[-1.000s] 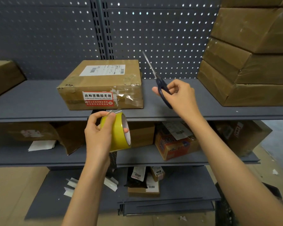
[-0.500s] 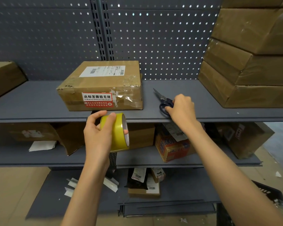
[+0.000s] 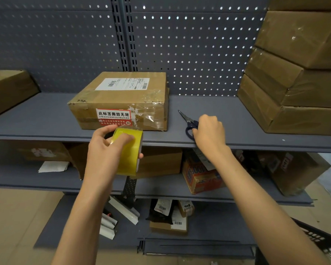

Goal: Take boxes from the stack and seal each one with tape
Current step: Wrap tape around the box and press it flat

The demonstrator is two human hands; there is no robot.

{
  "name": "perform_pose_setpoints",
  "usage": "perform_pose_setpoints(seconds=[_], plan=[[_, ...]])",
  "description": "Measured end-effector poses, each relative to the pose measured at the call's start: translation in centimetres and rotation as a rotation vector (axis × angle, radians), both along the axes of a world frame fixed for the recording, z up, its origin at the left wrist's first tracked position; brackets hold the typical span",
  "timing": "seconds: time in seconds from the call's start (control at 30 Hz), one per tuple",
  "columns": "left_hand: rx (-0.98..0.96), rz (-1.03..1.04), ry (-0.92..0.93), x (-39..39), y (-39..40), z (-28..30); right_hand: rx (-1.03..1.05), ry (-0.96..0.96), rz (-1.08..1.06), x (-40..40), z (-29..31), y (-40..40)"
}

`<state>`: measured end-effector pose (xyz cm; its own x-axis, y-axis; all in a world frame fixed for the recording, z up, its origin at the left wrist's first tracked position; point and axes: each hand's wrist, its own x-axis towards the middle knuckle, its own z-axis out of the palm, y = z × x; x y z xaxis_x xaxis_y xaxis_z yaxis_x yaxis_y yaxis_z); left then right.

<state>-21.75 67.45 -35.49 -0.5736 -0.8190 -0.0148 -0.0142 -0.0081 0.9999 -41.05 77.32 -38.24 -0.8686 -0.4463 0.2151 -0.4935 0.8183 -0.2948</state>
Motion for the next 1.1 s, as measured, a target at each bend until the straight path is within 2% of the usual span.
perform_pose_setpoints(seconds=[0.1, 0.27, 0.43, 0.57, 0.73, 1.1], plan=[[-0.123, -0.023, -0.063, 0.5, 0.1, 0.4, 0.010, 0.041, 0.029, -0.3, 0.1, 0.4], [-0.434, -0.052, -0.239, 1.9, -0.1, 1.9, -0.018, 0.164, 0.078, -0.8, 1.7, 0.6], [-0.801, 0.017, -0.408, 2.1, -1.9, 3.5, -0.082, 0.238, 0.187, -0.1, 3.7, -0.6], [-1.002, 0.147, -0.586, 1.9, -5.1, 4.6, -0.110, 0.317, 0.237, 1.0, 5.5, -2.4], [-1.081, 0.208, -0.671, 2.7, -10.0, 4.8, -0.117, 0.371, 0.255, 2.3, 6.7, -5.8], [-1.195, 0.048, -0.702, 5.1, -23.8, 2.1, -0.123, 0.357, 0.162, 7.3, 7.1, -15.8]])
